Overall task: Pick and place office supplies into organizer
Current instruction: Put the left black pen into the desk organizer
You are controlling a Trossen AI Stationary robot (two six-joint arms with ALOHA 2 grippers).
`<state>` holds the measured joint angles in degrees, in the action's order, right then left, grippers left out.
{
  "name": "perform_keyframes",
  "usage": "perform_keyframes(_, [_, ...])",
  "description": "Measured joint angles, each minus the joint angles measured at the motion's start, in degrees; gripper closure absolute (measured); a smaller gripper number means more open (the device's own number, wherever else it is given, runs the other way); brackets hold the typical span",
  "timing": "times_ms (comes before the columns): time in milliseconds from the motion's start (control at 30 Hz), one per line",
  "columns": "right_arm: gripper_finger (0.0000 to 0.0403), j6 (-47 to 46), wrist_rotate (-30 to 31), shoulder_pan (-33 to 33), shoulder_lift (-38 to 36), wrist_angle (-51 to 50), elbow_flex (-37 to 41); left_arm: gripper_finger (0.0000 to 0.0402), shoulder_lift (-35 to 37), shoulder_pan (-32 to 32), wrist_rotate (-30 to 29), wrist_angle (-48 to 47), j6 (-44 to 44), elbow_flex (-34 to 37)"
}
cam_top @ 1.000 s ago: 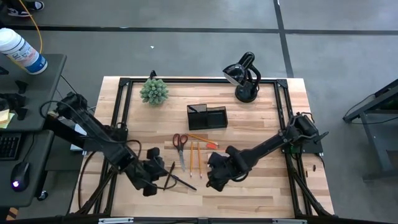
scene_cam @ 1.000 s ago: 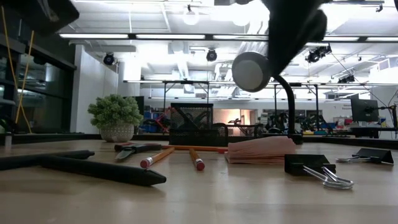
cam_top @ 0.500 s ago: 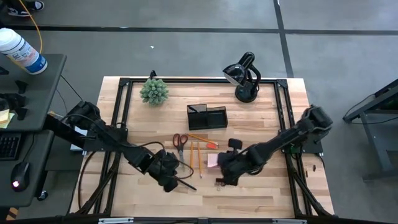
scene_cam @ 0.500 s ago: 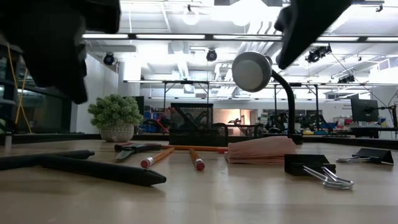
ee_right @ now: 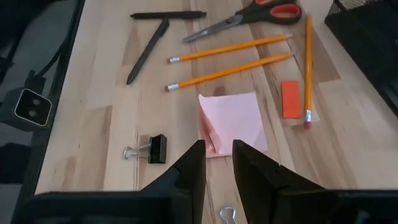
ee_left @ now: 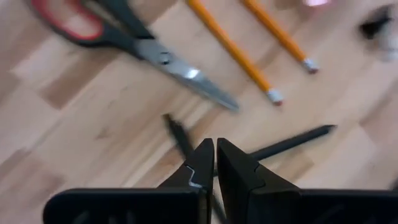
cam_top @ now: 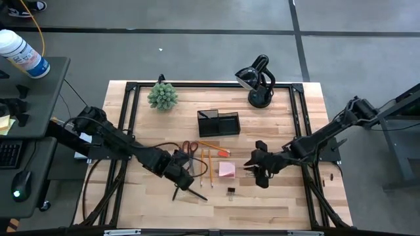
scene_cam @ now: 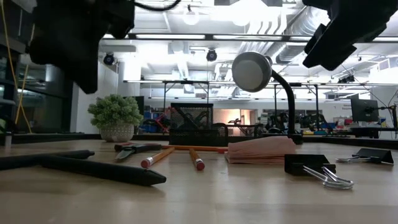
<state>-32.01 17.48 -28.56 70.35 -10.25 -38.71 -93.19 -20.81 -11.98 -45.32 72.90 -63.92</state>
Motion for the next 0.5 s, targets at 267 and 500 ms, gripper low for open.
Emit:
perform_keyframes(267, [0.0329, 3.9, 2.8, 0.0, -0.3, 3.0, 0.6, 0.0392, -8.0, 2.6, 6.4, -12.0, -1.3, -9.7])
perform_keyframes(500, [0.0329, 4.0, 3.6, 0.0, -0.2, 3.9, 0.6, 0.0392, -14.4, 4.3, 14.5, -12.4, 0.0, -13.5])
